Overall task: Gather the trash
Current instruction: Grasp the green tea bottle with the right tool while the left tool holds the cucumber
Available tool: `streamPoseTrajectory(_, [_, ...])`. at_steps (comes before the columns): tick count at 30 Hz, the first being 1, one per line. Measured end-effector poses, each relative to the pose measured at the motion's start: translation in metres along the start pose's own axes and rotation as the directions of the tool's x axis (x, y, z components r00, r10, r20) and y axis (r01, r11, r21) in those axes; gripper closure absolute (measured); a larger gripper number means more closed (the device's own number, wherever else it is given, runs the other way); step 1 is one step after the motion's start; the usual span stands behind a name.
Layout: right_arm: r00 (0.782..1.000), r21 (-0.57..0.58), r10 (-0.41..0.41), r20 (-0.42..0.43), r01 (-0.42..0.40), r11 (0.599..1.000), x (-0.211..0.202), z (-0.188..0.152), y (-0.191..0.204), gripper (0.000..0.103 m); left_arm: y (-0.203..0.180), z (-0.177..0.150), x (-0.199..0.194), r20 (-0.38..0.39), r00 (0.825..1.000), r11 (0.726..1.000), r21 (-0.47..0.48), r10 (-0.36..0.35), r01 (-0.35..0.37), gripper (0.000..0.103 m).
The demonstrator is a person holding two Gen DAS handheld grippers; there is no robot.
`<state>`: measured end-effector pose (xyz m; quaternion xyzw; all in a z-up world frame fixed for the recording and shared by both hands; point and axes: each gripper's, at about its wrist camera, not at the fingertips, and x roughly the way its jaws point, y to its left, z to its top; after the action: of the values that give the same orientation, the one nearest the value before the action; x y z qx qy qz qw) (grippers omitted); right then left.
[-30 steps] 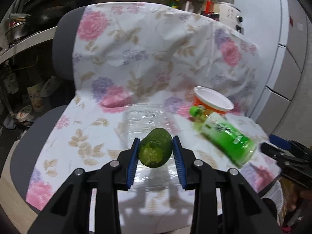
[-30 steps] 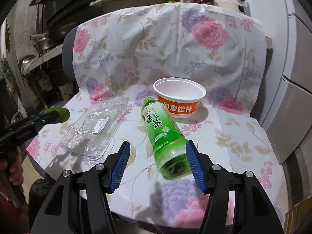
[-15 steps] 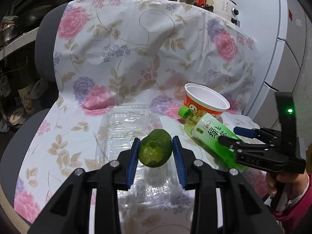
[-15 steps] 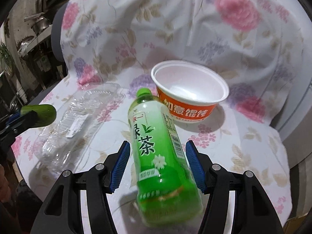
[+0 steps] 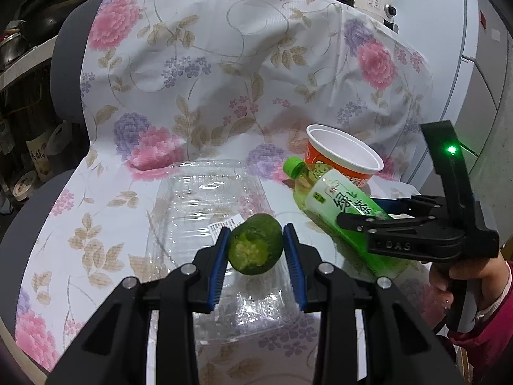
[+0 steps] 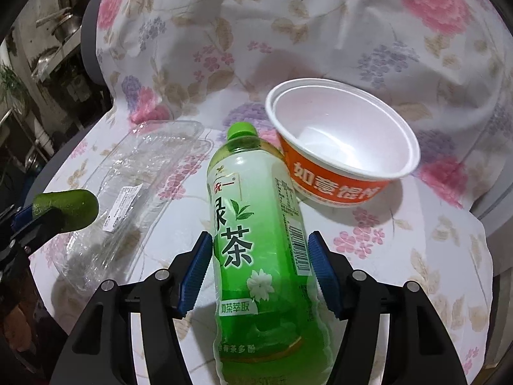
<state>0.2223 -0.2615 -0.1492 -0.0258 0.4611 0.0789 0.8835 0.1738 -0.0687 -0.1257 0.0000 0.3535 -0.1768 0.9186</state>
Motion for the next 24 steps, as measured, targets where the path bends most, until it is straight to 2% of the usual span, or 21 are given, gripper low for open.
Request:
streamPoseTrajectory(6, [0.998, -0.120, -0.061, -0.029, 0.057, 0.991, 0.004, -0.006, 0.025, 0.036, 0.000, -0.002, -0.009, 0.008, 1.000, 1.000, -0.005, 0.009, -0.009, 0.070])
streamPoseTrajectory(12, [0.989, -0.167, -0.148, 0.031, 0.151, 0.974, 0.000, -0.016, 0.041, 0.040, 0.002, -0.006, -0.019, 0.014, 1.000, 1.000, -0.016, 0.013, -0.013, 0.070])
streamPoseTrajectory(19, [0.990, -0.139, -0.104, 0.093, 0.117, 0.983, -0.026, -0.029, 0.048, 0.042, 0.001, -0.012, -0.028, 0.019, 1.000, 1.000, -0.013, 0.008, -0.008, 0.070])
streamPoseTrajectory(24, [0.981, -0.063, -0.085, 0.177, 0.097, 0.993, -0.072, -0.044, 0.037, 0.041, -0.012, -0.019, -0.036, 0.021, 1.000, 1.000, 0.007, -0.019, 0.019, 0.070])
